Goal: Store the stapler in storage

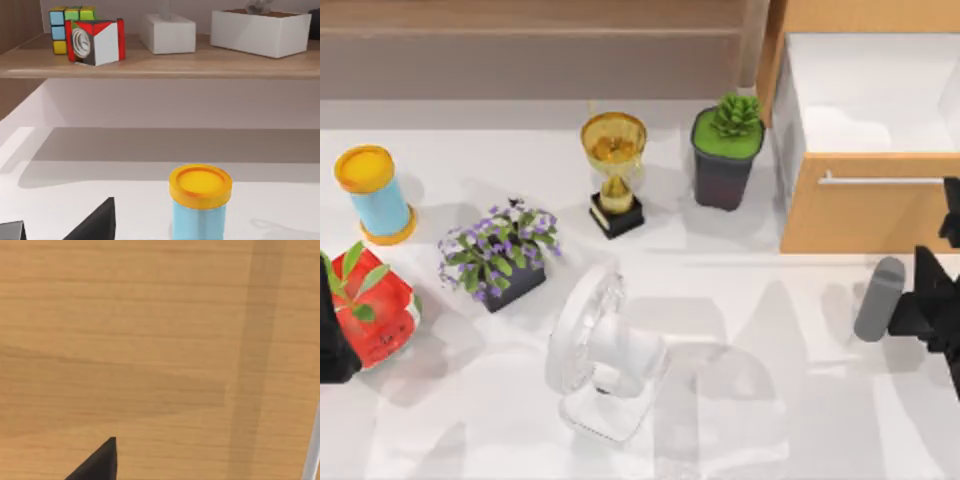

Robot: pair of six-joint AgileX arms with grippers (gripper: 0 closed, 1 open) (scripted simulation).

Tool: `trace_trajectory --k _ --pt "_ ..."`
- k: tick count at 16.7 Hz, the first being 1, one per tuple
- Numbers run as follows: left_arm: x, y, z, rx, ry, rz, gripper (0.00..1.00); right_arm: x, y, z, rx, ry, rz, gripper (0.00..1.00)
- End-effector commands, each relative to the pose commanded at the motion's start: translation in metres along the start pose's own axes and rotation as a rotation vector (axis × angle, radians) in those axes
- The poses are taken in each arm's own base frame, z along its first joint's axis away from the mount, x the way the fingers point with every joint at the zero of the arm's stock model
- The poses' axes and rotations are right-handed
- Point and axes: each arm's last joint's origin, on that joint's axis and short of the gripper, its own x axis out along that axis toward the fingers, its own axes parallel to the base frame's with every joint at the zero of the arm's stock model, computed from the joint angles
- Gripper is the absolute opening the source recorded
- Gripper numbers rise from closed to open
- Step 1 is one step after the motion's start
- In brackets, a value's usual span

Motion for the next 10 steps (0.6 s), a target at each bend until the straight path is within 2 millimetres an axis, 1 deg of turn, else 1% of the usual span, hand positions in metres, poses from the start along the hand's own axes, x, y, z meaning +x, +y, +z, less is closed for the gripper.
trace_trajectory --k 1,2,3,6,8,10 --pt "0.000 0.000 0.000 0.000 0.000 0.000 1.00 0.000 0.000 0.000 0.000 0.000 0.000 1.00" --pt "0.000 0.000 0.000 0.000 0.000 0.000 1.00 0.000 0.012 -0.001 -0.023 0.003 0.061 1.00" --pt "0.000 0.000 0.000 0.000 0.000 0.000 1.00 0.000 0.012 -0.001 -0.023 0.003 0.061 1.00" --pt "0.000 0.000 0.000 0.000 0.000 0.000 1.00 0.002 0.007 -0.007 -0.024 0.035 0.051 1.00" --pt "0.000 0.000 0.000 0.000 0.000 0.000 1.00 0.006 0.002 -0.016 -0.030 0.088 0.048 1.00" --pt "0.000 0.000 0.000 0.000 0.000 0.000 1.00 0.010 -0.004 -0.029 -0.041 0.162 0.056 1.00"
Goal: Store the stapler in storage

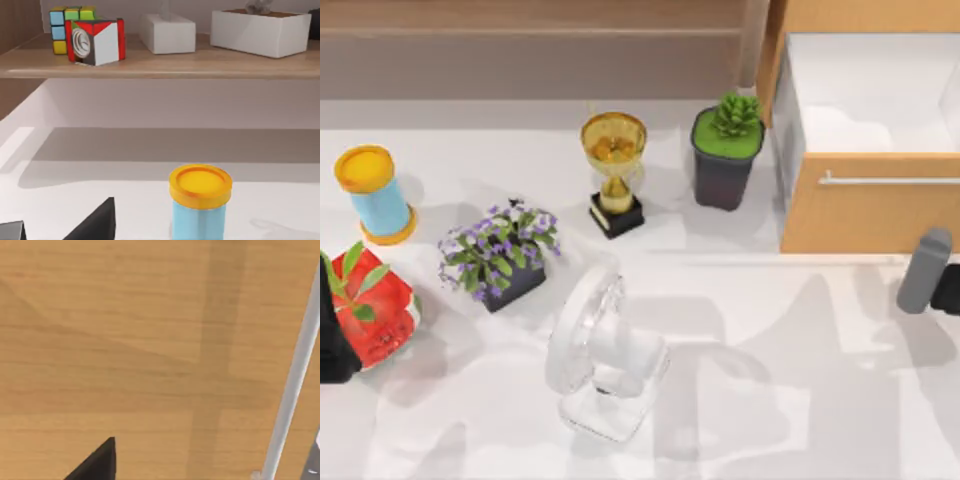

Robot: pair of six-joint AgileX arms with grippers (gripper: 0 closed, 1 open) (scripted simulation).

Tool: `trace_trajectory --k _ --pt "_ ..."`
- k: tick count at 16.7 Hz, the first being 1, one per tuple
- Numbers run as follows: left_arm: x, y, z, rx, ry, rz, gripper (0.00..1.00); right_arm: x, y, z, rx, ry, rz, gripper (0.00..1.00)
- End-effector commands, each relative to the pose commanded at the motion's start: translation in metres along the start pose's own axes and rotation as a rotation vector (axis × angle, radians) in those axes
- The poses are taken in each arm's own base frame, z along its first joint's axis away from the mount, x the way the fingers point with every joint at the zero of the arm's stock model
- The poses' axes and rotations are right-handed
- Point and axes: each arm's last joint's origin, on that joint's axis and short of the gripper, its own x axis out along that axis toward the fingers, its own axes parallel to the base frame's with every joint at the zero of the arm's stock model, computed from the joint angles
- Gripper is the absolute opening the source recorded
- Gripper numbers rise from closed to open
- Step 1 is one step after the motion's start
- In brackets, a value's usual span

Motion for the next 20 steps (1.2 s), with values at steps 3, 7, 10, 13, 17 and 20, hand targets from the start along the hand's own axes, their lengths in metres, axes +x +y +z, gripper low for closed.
trace_trajectory --k 3,7,10,13,17,20 --pt "0.000 0.000 0.000 0.000 0.000 0.000 1.00 0.011 -0.009 -0.025 -0.016 0.134 0.027 1.00" --pt "0.000 0.000 0.000 0.000 0.000 0.000 1.00 0.031 -0.030 -0.064 -0.030 0.318 0.064 1.00" --pt "0.000 0.000 0.000 0.000 0.000 0.000 1.00 0.046 -0.052 -0.097 -0.035 0.438 0.102 1.00" --pt "0.000 0.000 0.000 0.000 0.000 0.000 1.00 0.055 -0.070 -0.134 -0.038 0.535 0.197 1.00" --pt "0.000 0.000 0.000 0.000 0.000 0.000 1.00 0.052 -0.079 -0.184 -0.008 0.619 0.434 1.00" --pt "0.000 0.000 0.000 0.000 0.000 0.000 1.00 0.039 -0.077 -0.216 0.066 0.644 0.671 1.00"
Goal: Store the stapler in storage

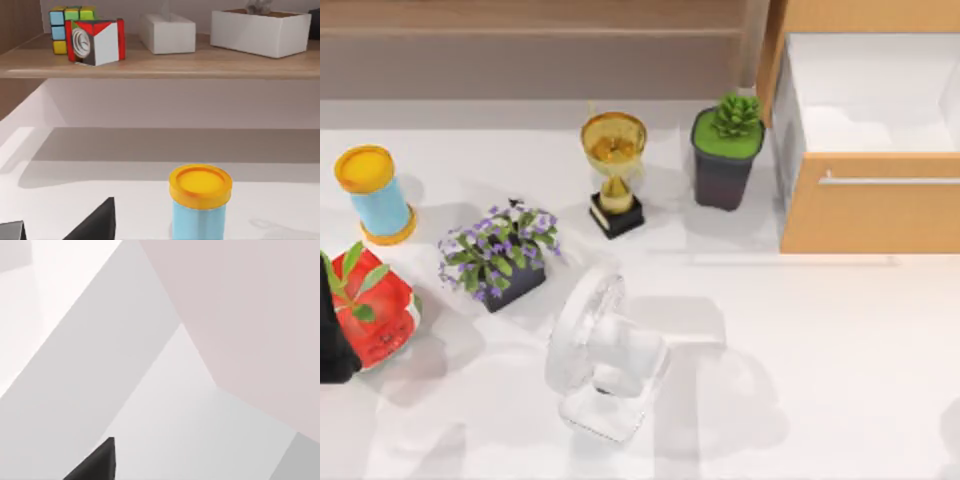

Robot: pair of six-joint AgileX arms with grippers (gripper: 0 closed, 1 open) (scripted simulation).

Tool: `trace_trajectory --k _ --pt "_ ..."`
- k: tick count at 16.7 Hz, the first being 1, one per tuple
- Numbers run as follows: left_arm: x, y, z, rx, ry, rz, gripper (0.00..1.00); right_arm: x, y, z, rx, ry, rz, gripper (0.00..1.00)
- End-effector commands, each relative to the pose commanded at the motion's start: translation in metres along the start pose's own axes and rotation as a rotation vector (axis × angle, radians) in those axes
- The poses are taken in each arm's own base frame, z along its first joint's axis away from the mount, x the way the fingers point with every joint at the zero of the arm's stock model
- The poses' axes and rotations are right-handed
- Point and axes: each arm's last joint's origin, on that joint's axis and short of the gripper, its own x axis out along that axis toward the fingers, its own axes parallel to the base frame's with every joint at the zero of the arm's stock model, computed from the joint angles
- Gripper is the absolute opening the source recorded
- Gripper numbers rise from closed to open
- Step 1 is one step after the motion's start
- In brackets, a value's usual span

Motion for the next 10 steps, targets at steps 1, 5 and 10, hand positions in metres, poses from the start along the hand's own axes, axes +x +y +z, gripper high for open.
trace_trajectory --k 1,5,10 --pt "0.000 0.000 0.000 0.000 0.000 0.000 1.00 0.002 0.002 -0.010 0.006 -0.002 0.092 1.00" --pt "0.000 0.000 0.000 0.000 0.000 0.000 1.00 0.000 0.016 -0.047 0.068 -0.035 0.465 1.00" --pt "0.000 0.000 0.000 0.000 0.000 0.000 1.00 -0.012 0.026 -0.079 0.193 -0.096 0.799 1.00"
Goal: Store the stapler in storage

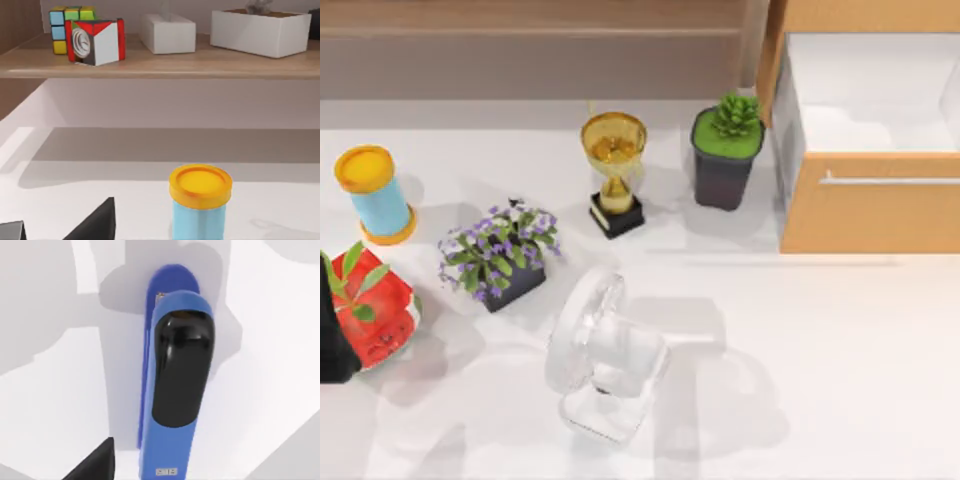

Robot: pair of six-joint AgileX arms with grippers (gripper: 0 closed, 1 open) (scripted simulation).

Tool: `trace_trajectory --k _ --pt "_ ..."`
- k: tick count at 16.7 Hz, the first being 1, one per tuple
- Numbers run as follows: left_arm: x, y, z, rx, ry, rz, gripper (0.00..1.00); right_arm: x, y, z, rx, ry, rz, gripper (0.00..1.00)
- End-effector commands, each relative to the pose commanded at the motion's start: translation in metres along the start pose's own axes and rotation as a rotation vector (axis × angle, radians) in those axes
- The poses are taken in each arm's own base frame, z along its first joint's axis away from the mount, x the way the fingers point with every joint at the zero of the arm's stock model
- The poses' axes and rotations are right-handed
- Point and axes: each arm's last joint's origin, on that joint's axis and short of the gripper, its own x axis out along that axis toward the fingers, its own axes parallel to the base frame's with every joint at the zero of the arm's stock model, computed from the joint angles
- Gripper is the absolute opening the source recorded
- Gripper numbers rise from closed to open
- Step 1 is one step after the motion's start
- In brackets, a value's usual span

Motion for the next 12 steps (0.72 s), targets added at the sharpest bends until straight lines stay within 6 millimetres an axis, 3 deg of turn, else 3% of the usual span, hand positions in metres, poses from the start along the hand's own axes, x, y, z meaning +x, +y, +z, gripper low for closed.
trace_trajectory --k 4,12 --pt "0.0000 0.0000 0.0000 0.000 0.000 0.000 1.00 -0.0041 0.0041 -0.0105 0.052 -0.038 0.111 1.00" --pt "0.0000 0.0000 0.0000 0.000 0.000 0.000 1.00 0.0005 0.0053 -0.0102 0.053 -0.040 0.120 1.00"
